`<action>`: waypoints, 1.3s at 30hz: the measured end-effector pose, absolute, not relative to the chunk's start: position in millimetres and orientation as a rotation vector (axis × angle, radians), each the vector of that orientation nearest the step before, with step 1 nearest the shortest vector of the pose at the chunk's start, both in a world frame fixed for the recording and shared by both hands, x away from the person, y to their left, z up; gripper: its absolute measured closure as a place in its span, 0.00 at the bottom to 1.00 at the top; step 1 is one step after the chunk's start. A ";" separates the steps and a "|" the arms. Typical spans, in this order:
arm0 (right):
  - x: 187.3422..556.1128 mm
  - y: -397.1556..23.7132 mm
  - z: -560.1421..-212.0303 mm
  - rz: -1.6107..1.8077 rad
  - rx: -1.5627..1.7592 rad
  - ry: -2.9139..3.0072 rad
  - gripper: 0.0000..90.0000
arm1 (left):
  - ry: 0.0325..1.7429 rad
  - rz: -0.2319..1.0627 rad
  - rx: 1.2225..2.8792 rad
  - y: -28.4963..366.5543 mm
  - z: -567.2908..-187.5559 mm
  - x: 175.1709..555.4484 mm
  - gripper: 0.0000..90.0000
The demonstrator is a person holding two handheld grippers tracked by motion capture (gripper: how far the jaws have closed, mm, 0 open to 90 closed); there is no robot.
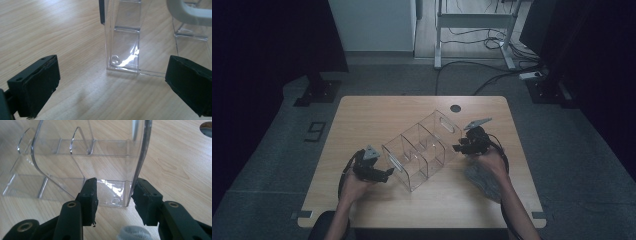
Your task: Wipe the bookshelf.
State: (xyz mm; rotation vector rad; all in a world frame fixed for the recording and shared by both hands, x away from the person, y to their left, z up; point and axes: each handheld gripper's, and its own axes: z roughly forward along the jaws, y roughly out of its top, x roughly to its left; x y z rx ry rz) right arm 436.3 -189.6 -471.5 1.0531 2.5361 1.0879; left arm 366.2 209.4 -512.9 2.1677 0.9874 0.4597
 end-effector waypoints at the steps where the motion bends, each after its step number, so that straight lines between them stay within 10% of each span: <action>1: 435.0 -189.3 -471.3 1.083 1.056 2.539 0.60 | 0.996 0.461 2.165 210.1 -513.1 367.6 0.00; 39: 393.7 -177.5 -469.5 1.029 0.986 2.655 0.43 | 0.904 0.429 2.163 195.6 -491.1 324.4 0.00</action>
